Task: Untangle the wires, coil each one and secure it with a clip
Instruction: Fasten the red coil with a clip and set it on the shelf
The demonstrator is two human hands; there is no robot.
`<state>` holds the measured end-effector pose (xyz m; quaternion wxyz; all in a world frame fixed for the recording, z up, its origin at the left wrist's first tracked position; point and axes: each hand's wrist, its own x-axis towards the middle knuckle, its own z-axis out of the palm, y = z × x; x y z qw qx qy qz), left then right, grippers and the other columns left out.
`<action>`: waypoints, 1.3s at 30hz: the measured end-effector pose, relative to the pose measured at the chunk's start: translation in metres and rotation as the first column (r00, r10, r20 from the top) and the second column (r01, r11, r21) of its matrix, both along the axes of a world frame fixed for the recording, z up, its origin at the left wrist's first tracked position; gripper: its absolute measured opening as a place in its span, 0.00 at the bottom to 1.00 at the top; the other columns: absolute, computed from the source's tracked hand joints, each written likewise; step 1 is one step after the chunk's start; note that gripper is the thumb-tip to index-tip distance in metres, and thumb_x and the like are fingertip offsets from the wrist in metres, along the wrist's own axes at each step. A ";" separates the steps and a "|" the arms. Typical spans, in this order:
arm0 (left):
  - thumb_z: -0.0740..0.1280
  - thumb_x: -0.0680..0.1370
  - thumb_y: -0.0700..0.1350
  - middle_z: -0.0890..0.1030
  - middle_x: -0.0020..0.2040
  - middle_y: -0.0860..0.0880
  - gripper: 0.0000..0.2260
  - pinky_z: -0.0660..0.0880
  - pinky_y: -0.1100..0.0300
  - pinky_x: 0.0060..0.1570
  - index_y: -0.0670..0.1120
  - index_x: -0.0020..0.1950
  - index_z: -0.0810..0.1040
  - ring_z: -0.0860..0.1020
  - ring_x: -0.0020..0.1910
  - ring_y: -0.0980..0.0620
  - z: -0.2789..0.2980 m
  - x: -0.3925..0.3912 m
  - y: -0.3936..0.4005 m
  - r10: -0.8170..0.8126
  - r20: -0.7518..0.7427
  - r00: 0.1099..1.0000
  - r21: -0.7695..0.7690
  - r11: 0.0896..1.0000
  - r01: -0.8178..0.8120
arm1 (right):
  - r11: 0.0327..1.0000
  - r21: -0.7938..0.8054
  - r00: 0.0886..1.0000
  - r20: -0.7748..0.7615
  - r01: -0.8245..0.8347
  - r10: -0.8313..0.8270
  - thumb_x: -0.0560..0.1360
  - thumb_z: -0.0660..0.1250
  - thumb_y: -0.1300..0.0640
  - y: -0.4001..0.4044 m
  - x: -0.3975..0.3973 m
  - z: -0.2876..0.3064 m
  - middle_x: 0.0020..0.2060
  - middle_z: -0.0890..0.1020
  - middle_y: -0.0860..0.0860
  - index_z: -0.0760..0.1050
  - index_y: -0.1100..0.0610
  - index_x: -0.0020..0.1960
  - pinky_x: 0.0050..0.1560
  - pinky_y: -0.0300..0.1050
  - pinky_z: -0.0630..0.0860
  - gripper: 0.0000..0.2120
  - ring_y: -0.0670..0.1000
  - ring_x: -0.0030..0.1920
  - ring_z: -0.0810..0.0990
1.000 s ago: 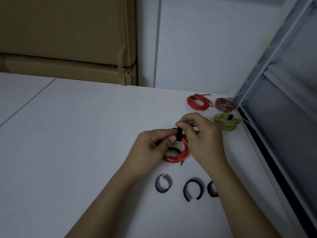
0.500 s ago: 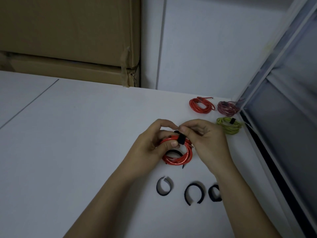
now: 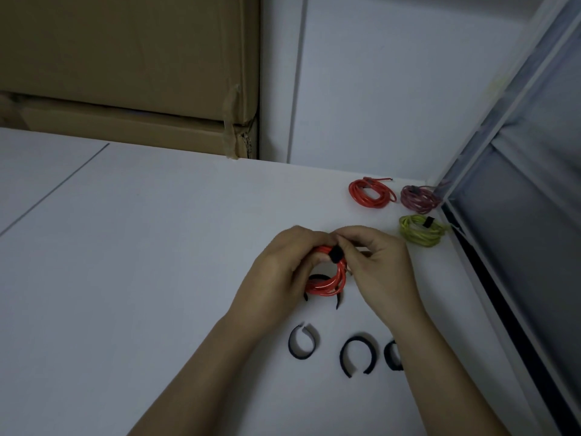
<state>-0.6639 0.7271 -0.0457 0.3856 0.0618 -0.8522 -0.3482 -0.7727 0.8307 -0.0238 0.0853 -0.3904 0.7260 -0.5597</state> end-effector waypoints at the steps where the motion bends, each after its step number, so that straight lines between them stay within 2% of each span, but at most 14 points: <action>1: 0.62 0.79 0.42 0.74 0.51 0.57 0.09 0.68 0.73 0.51 0.46 0.57 0.78 0.73 0.50 0.65 -0.001 0.000 -0.001 0.014 -0.005 1.000 -0.017 1.000 -0.014 | 1.000 -0.009 1.000 0.009 -0.002 0.002 0.76 0.67 0.65 -0.001 0.002 0.000 0.38 0.84 0.40 0.79 0.44 0.41 0.43 0.30 0.75 0.15 0.40 0.41 0.82; 4: 0.61 0.79 0.44 0.72 0.54 0.52 0.10 0.70 0.71 0.50 0.44 0.55 0.79 0.73 0.50 0.63 0.000 0.000 -0.001 0.062 -0.019 0.998 -0.013 0.998 -0.063 | 0.997 -0.077 0.996 0.085 0.005 0.001 0.76 0.66 0.64 -0.004 0.006 0.001 0.37 0.84 0.46 0.77 0.46 0.44 0.40 0.35 0.77 0.12 0.45 0.40 0.83; 7: 0.61 0.79 0.42 0.79 0.49 0.53 0.08 0.73 0.66 0.49 0.44 0.53 0.79 0.76 0.48 0.61 0.000 0.000 -0.002 0.069 -0.017 0.997 0.019 0.997 -0.069 | 0.997 -0.077 0.992 0.119 -0.031 0.040 0.79 0.64 0.61 -0.004 0.008 0.000 0.35 0.83 0.55 0.77 0.46 0.47 0.40 0.52 0.78 0.10 0.59 0.38 0.81; 9: 0.64 0.79 0.40 0.80 0.46 0.56 0.06 0.73 0.69 0.47 0.46 0.52 0.80 0.78 0.46 0.61 0.002 0.001 -0.002 0.063 -0.010 0.998 0.098 0.993 -0.062 | 0.995 -0.077 0.992 0.096 -0.070 0.077 0.80 0.61 0.61 -0.002 0.008 -0.001 0.37 0.82 0.58 0.77 0.47 0.48 0.42 0.56 0.77 0.11 0.63 0.40 0.80; 11: 0.67 0.78 0.38 0.81 0.45 0.58 0.08 0.74 0.69 0.45 0.50 0.51 0.81 0.80 0.45 0.61 0.004 0.002 -0.002 0.048 -0.001 0.999 0.201 0.978 -0.047 | 0.989 -0.095 0.986 0.117 -0.111 0.122 0.81 0.59 0.59 0.001 0.007 0.000 0.40 0.82 0.57 0.78 0.51 0.49 0.44 0.52 0.78 0.10 0.59 0.42 0.81; 14: 0.69 0.77 0.39 0.81 0.46 0.58 0.11 0.75 0.67 0.43 0.57 0.48 0.79 0.80 0.45 0.59 0.008 0.004 -0.001 0.026 0.011 1.000 0.295 0.955 -0.028 | 0.977 -0.088 0.953 0.221 -0.193 0.208 0.79 0.62 0.55 0.004 0.006 0.004 0.43 0.84 0.49 0.78 0.55 0.51 0.47 0.38 0.77 0.07 0.47 0.46 0.83; 17: 0.69 0.77 0.39 0.82 0.45 0.59 0.11 0.76 0.66 0.41 0.57 0.47 0.80 0.81 0.44 0.58 0.010 0.005 -0.001 0.009 0.037 0.999 0.367 0.930 -0.022 | 0.978 -0.059 0.952 0.223 -0.200 0.208 0.78 0.65 0.61 0.002 0.006 0.001 0.42 0.85 0.49 0.78 0.53 0.51 0.50 0.39 0.77 0.06 0.47 0.46 0.84; 20: 0.67 0.78 0.39 0.83 0.46 0.57 0.09 0.77 0.65 0.43 0.53 0.49 0.82 0.82 0.46 0.58 0.011 0.006 -0.004 -0.052 0.061 0.997 0.452 0.892 0.019 | 0.981 -0.050 0.955 0.226 -0.187 0.194 0.78 0.64 0.63 0.001 0.006 0.001 0.41 0.85 0.48 0.77 0.52 0.50 0.47 0.38 0.78 0.08 0.47 0.45 0.84; 25: 0.64 0.77 0.40 0.82 0.52 0.58 0.13 0.77 0.63 0.50 0.54 0.59 0.79 0.80 0.52 0.56 0.007 0.007 -0.010 -0.148 0.124 0.981 0.350 0.932 0.096 | 0.986 -0.073 0.940 0.297 -0.151 0.166 0.78 0.64 0.64 0.004 0.000 0.002 0.38 0.85 0.51 0.75 0.56 0.48 0.44 0.36 0.77 0.04 0.47 0.41 0.84; 28: 0.69 0.76 0.40 0.82 0.52 0.59 0.15 0.75 0.67 0.50 0.56 0.59 0.78 0.80 0.53 0.59 0.007 0.008 -0.009 -0.153 0.108 0.982 0.323 0.940 0.111 | 0.981 -0.097 0.926 0.326 -0.166 0.189 0.77 0.64 0.64 0.005 -0.003 0.002 0.33 0.83 0.51 0.76 0.60 0.45 0.41 0.35 0.76 0.03 0.46 0.37 0.82; 30: 0.71 0.76 0.41 0.82 0.51 0.61 0.13 0.75 0.69 0.48 0.56 0.56 0.79 0.80 0.50 0.60 0.007 0.007 -0.008 -0.144 0.094 0.985 0.365 0.926 0.100 | 0.979 -0.082 0.934 0.295 -0.186 0.202 0.77 0.64 0.63 0.005 -0.004 0.001 0.32 0.82 0.50 0.76 0.61 0.43 0.40 0.36 0.75 0.05 0.45 0.36 0.80; 33: 0.71 0.74 0.45 0.84 0.47 0.57 0.10 0.77 0.63 0.44 0.49 0.55 0.83 0.81 0.44 0.57 0.005 0.006 -0.007 -0.102 0.079 0.992 0.465 0.884 0.054 | 0.979 -0.035 0.957 0.208 -0.200 0.203 0.78 0.63 0.61 0.004 -0.002 0.000 0.29 0.79 0.48 0.76 0.63 0.43 0.39 0.35 0.75 0.08 0.44 0.34 0.78; 36: 0.71 0.75 0.43 0.84 0.44 0.55 0.09 0.77 0.63 0.43 0.51 0.54 0.83 0.80 0.41 0.54 0.002 0.004 -0.005 -0.087 0.069 0.994 0.488 0.872 0.042 | 0.975 0.001 0.967 0.128 -0.222 0.220 0.80 0.61 0.59 0.003 -0.003 0.002 0.30 0.79 0.48 0.76 0.61 0.43 0.40 0.36 0.75 0.10 0.44 0.35 0.78; 39: 0.70 0.76 0.41 0.82 0.40 0.49 0.09 0.77 0.60 0.42 0.52 0.53 0.84 0.79 0.40 0.50 0.001 0.004 -0.006 -0.078 0.047 0.996 0.512 0.858 0.043 | 0.968 0.070 0.970 0.010 -0.242 0.242 0.81 0.58 0.54 0.004 -0.002 0.005 0.33 0.79 0.50 0.76 0.59 0.46 0.41 0.44 0.77 0.12 0.49 0.37 0.79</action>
